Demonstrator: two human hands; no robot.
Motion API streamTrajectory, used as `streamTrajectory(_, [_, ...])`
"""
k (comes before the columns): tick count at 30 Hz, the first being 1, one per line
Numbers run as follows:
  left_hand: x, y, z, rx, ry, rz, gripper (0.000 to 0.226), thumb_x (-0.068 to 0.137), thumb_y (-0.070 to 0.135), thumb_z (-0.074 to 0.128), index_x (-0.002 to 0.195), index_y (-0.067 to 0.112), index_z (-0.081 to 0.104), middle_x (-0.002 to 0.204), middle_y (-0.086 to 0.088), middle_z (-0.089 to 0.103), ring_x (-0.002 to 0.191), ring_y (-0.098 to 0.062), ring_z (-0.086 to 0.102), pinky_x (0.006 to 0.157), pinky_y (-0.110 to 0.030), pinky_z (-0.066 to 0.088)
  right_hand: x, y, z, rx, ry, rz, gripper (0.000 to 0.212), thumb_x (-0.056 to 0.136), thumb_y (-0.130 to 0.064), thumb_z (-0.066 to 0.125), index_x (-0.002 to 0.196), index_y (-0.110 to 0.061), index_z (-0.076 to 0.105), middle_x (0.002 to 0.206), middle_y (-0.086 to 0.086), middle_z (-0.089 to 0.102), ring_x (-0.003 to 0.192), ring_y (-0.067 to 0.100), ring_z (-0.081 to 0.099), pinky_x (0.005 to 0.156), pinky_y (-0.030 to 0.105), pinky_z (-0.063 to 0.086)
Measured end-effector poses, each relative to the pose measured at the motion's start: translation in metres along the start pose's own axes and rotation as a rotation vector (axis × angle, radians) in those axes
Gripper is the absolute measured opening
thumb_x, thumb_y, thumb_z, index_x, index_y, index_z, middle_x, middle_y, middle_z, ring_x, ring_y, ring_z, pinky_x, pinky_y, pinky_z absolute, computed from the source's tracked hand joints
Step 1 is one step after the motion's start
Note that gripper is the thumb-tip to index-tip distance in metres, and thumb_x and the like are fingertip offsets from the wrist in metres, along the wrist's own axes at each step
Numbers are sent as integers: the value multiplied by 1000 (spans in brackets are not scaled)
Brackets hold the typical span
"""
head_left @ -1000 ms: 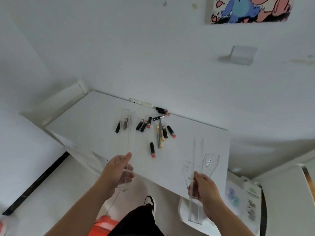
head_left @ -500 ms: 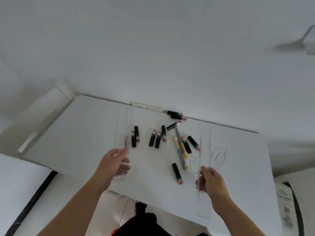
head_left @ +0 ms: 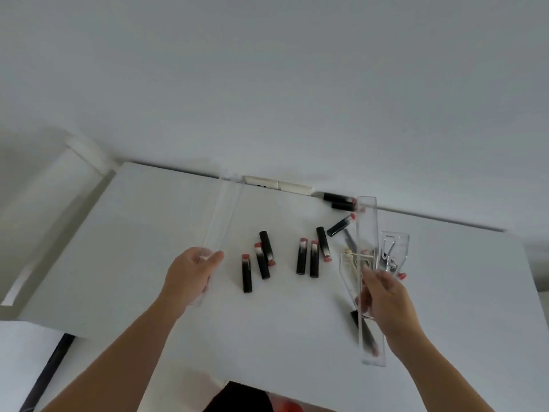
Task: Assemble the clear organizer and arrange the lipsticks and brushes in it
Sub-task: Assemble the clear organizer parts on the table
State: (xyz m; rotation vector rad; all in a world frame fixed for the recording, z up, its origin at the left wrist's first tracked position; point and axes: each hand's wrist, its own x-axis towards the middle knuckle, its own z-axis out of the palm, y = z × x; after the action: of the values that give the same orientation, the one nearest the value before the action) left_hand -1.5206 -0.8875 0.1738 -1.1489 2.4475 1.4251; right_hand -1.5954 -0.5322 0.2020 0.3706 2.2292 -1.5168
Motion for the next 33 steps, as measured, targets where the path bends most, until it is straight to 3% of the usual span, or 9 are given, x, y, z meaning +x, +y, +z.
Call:
streamTrajectory(3, [7,1,11,107,38,29,43,92,47,66,112,9,66,89,-17,73,77,-34,69,80,-42,54,6,3,1,-12,-12,-10,35,103,-34,52,75,-13,56,50,0,58,51,20,59,62,38,51])
streamTrajectory(6, [10,4,19,133,67,55,46,91,47,68,125,15,63,86,-9,70,69,-25,64,69,-34,51,9,5,4,-46,5,-53,35,102,-35,51,74,-15,56,49,0,59,44,14,54,49,24,47])
streamTrajectory(9, [12,2,22,165,97,98,47,92,46,68,127,16,61,90,-5,68,70,-21,65,62,-30,47,13,7,8,-81,8,-73,32,101,-40,50,81,-17,60,51,0,62,42,9,53,51,27,44])
streamTrajectory(14, [11,-1,30,359,201,181,49,92,50,66,125,15,63,101,-4,64,87,-23,63,74,-34,52,25,9,8,-228,10,-158,43,99,-50,49,85,-10,58,52,-1,64,39,4,51,52,30,41])
streamTrajectory(18, [7,-3,37,455,283,260,50,91,53,64,124,16,63,108,-6,67,95,-27,64,76,-34,46,35,10,2,-299,47,-207,43,99,-46,48,81,-8,57,51,-2,64,41,6,53,54,29,42])
streamTrajectory(26, [18,-4,32,518,336,314,49,80,66,63,112,28,62,95,8,63,86,-20,60,74,-33,48,40,12,6,-401,80,-370,41,100,-49,48,82,-14,59,50,-2,66,35,4,50,61,32,47])
streamTrajectory(33, [5,-2,22,544,378,448,65,88,60,59,140,22,51,133,-7,60,118,-32,58,87,-39,47,10,4,21,-352,179,-446,34,100,-39,53,76,-15,57,46,-1,63,34,6,50,56,29,41])
